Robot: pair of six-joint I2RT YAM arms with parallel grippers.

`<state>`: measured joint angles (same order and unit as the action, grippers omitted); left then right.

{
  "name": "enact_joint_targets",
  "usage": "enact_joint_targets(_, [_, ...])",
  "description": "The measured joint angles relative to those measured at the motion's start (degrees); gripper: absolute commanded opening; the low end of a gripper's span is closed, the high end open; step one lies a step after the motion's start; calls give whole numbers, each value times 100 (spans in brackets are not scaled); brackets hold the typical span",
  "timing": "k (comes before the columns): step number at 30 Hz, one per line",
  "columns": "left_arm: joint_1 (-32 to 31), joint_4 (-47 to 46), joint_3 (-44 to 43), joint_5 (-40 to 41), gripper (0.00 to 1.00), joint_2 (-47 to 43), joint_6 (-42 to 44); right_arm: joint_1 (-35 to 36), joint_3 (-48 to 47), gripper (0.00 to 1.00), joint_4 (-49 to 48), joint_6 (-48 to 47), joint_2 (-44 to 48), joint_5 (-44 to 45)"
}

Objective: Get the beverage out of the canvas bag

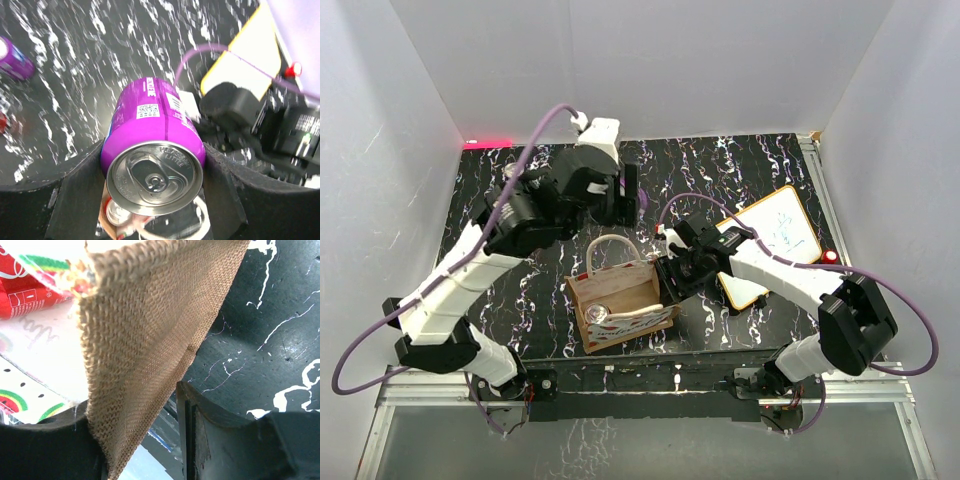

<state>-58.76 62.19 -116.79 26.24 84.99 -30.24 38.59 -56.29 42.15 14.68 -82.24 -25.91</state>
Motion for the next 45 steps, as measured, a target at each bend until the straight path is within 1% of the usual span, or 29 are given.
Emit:
enact_joint_targets(3, [114, -22, -643, 422, 0, 138, 177, 0, 0, 48, 2, -48, 0, 2])
enact_joint_targets(5, [505, -57, -1080, 367, 0, 293, 326, 0, -7, 48, 4, -90, 0, 11])
enact_joint_targets(7, [1143, -155, -1246, 223, 0, 431, 433, 0, -42, 49, 11, -120, -15, 50])
enact_joint_targets(10, [2074, -173, -1241, 74, 0, 754, 546, -2, -197, 49, 70, -186, -116, 149])
enact_joint_targets(14, [3005, -192, -968, -170, 0, 1355, 466, -2, -402, 50, 122, -304, -247, 284])
enact_joint_targets(17, [3501, -179, -634, -402, 0, 1805, 260, -2, -404, 50, 136, -358, -247, 352])
enact_joint_targets(20, [3858, -223, -236, -605, 0, 2251, 66, -2, -400, 50, 131, -393, -247, 354])
enact_joint_targets(22, [3995, -308, 96, -664, 0, 2365, -57, -2, -396, 50, 131, -409, -247, 354])
enact_joint_targets(25, [4181, -525, 844, -800, 0, 2315, -348, -2, -396, 50, 133, -424, -247, 376])
enact_joint_targets(29, [4481, -1091, 2033, -1220, 0, 2114, -584, -2, -404, 50, 133, -444, -247, 411])
enact_joint_targets(32, [4651, -1578, 2581, -1320, 0, 2100, -560, -2, -409, 50, 136, -481, -247, 470])
enact_joint_targets(35, [4715, -1943, 2785, -1298, 0, 2100, -463, -2, -439, 50, 136, -542, -247, 518])
enact_joint_targets(40, [4743, -2494, 2776, -1360, 0, 2114, -273, -2, -444, 50, 138, -597, -249, 522])
enact_joint_targets(45, [4767, -2428, 2299, -1362, 0, 2452, -236, -2, -444, 50, 136, -605, -251, 522])
